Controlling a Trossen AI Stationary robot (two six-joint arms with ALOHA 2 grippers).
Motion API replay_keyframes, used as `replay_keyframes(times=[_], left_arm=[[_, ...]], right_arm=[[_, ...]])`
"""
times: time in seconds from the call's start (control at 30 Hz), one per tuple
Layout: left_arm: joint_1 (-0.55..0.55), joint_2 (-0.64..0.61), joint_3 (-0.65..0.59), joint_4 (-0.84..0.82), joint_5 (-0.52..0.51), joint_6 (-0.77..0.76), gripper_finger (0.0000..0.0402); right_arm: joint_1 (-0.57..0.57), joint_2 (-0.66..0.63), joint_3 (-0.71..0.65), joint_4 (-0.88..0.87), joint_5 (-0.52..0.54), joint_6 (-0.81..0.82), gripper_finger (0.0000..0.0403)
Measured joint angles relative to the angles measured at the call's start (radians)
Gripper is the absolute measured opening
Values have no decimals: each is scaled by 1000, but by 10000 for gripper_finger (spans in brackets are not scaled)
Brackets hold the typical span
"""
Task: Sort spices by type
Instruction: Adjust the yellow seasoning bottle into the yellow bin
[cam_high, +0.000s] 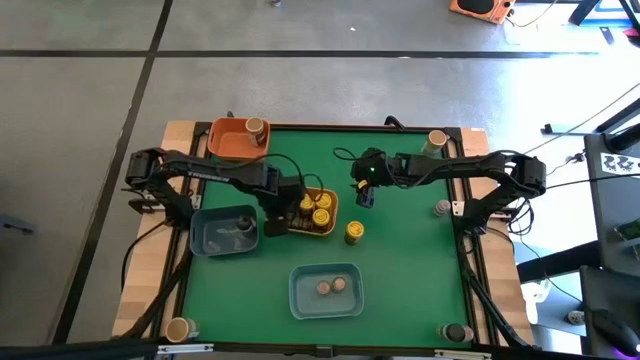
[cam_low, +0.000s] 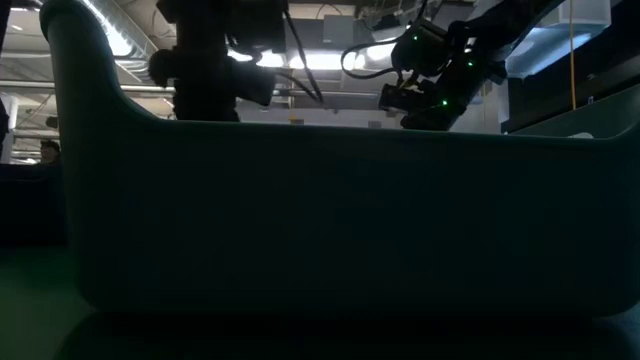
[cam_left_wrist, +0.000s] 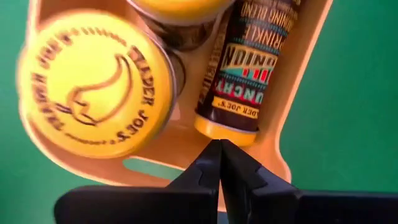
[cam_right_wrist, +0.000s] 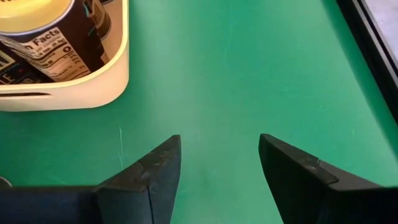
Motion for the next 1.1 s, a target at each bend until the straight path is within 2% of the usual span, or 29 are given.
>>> replay_keyframes(times=[0.3, 0.53, 0.87, 1.1], left_arm=[[-7, 3, -67, 36, -11, -7, 5], [-7, 10, -68, 53, -11, 41, 5], [-7, 87, -67, 59, 9, 60, 5], [-8, 90, -66, 122, 13, 79, 5]], right_arm=[[0, 0, 0, 0, 0, 18, 214], [0, 0, 0, 0, 0, 19, 214], [0, -1, 0, -1, -1, 31, 214], [1, -1, 0, -8, -10, 46, 214]])
